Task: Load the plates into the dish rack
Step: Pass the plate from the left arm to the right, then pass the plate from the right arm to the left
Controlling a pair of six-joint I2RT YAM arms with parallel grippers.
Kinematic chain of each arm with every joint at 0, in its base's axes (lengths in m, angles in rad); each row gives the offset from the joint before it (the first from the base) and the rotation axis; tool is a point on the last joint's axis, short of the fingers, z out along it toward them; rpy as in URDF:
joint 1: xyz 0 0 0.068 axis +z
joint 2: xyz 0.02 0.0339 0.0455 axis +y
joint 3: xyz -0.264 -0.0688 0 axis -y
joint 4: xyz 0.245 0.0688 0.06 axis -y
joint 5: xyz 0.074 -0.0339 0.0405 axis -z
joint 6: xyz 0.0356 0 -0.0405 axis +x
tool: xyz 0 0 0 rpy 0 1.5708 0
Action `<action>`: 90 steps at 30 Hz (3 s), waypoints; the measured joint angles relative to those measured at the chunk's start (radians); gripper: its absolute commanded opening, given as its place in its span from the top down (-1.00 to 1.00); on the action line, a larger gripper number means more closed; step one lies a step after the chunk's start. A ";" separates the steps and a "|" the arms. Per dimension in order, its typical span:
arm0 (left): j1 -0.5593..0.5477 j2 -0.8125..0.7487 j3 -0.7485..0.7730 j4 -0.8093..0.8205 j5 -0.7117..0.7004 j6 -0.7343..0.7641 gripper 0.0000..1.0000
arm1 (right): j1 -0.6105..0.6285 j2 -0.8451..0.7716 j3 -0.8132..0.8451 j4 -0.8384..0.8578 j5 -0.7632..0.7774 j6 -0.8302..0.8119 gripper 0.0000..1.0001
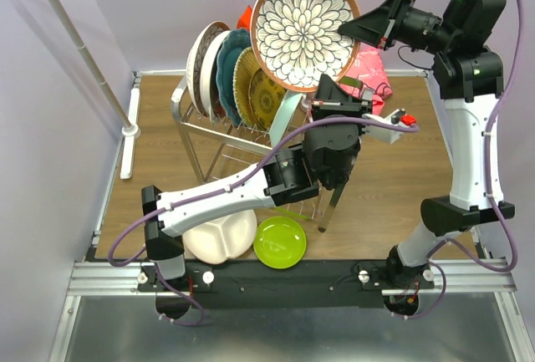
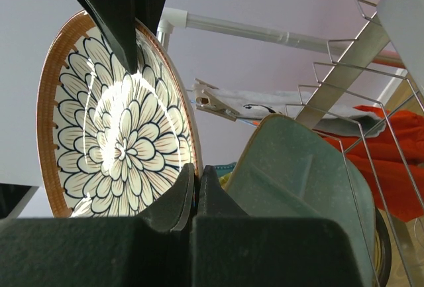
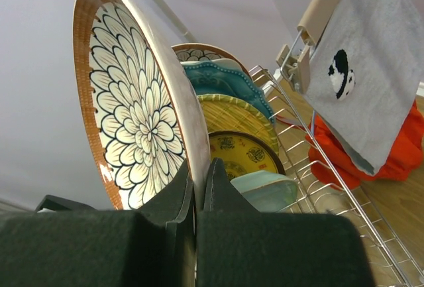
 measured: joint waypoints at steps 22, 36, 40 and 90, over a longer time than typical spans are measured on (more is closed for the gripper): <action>-0.004 0.001 0.016 0.169 0.014 0.040 -0.43 | 0.002 0.055 0.025 0.235 -0.050 0.247 0.99; -0.036 0.001 0.016 0.220 0.081 0.069 -0.61 | -0.125 0.057 0.035 0.403 -0.136 0.362 0.99; -0.064 -0.010 -0.001 0.242 0.099 0.078 -0.61 | -0.178 0.057 0.050 0.497 -0.175 0.392 0.99; 0.423 -0.280 0.327 -0.083 1.012 -1.765 -0.70 | -0.550 -0.233 -0.354 0.664 -0.186 0.193 0.99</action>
